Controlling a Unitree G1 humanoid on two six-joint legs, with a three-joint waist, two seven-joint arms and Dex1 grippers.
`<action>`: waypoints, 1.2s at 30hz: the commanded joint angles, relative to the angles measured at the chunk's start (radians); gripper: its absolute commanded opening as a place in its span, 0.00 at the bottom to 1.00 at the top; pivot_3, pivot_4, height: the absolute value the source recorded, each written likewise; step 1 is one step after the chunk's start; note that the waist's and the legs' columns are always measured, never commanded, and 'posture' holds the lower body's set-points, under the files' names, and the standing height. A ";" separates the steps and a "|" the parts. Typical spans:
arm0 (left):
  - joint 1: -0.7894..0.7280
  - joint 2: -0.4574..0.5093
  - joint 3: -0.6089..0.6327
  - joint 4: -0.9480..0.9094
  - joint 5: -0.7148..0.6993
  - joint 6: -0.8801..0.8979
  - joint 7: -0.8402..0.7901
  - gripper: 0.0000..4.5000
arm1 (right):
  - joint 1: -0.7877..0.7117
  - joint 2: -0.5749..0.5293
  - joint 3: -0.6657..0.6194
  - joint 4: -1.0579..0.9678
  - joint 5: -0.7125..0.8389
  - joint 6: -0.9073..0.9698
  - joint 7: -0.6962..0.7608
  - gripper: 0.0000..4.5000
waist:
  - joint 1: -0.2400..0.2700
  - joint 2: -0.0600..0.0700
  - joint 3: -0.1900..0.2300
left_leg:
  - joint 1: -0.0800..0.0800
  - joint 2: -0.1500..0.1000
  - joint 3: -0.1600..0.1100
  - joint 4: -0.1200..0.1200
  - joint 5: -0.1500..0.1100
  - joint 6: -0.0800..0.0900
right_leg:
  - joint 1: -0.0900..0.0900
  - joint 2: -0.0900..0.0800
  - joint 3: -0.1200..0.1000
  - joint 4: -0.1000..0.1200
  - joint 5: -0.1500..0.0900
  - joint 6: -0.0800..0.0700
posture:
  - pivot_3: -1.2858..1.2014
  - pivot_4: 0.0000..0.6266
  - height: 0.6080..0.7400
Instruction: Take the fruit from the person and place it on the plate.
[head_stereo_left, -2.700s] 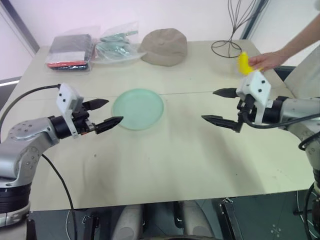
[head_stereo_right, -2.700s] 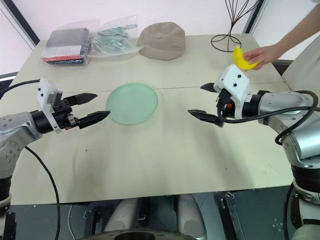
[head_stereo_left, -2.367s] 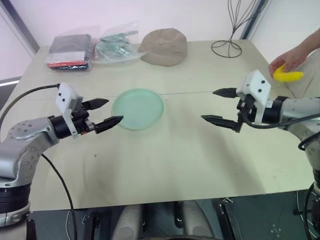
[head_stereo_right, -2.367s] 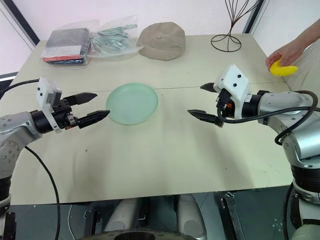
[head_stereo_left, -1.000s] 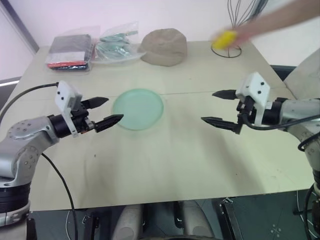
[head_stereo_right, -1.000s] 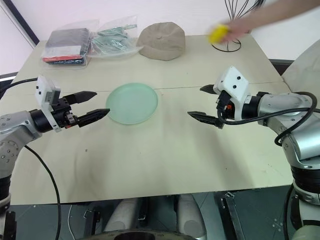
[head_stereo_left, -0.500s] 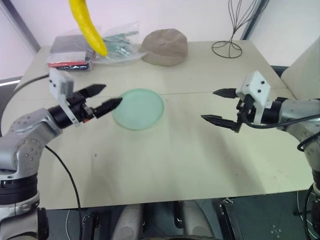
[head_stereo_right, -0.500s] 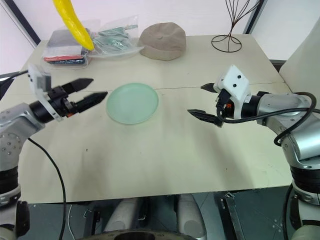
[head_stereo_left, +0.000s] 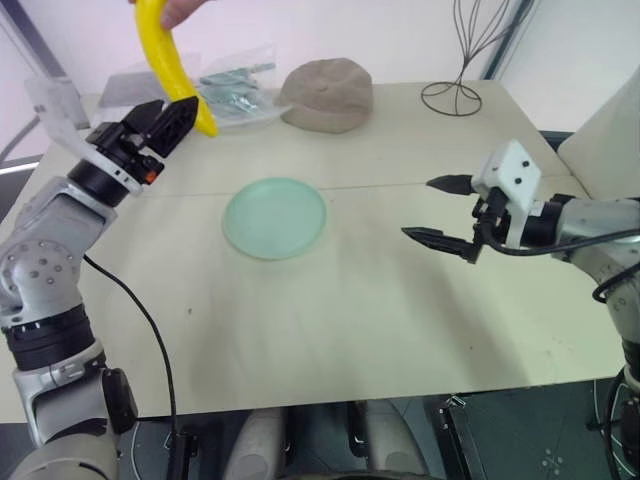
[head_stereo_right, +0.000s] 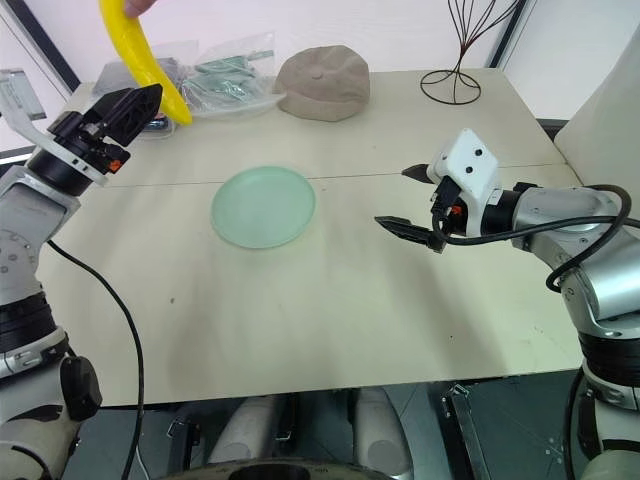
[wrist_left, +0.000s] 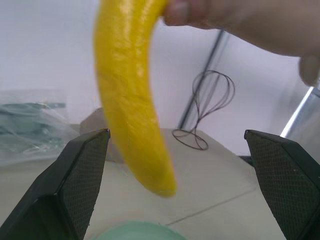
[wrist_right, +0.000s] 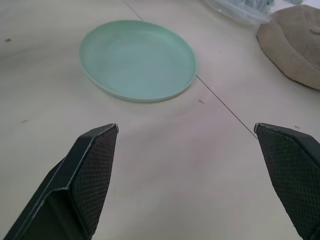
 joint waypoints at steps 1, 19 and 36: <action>-0.073 -0.011 -0.026 0.048 0.069 -0.079 0.006 1.00 | -0.021 0.004 -0.031 -0.027 0.002 -0.023 -0.010 0.99 | 0.001 0.000 0.000 | 0.000 0.000 0.000 0.000 0.000 0.000 | 0.000 0.000 0.000 0.000 0.000 0.000 | 0.52 0.24 1.00; -0.190 -0.027 -0.103 0.244 0.253 -0.219 -0.102 0.88 | 0.028 -0.005 -0.070 -0.076 0.015 0.001 -0.055 1.00 | 0.000 0.000 0.000 | 0.000 -0.001 0.000 0.000 0.000 0.000 | 0.000 0.000 0.000 0.000 0.000 0.000 | 0.52 0.24 1.00; -0.176 0.002 -0.110 0.214 0.260 -0.144 -0.120 0.19 | 0.021 -0.007 -0.063 -0.076 0.015 0.001 -0.057 1.00 | 0.000 0.000 0.000 | 0.000 -0.001 0.000 0.000 0.000 0.000 | 0.000 -0.001 0.000 0.000 0.000 0.000 | 0.52 0.24 1.00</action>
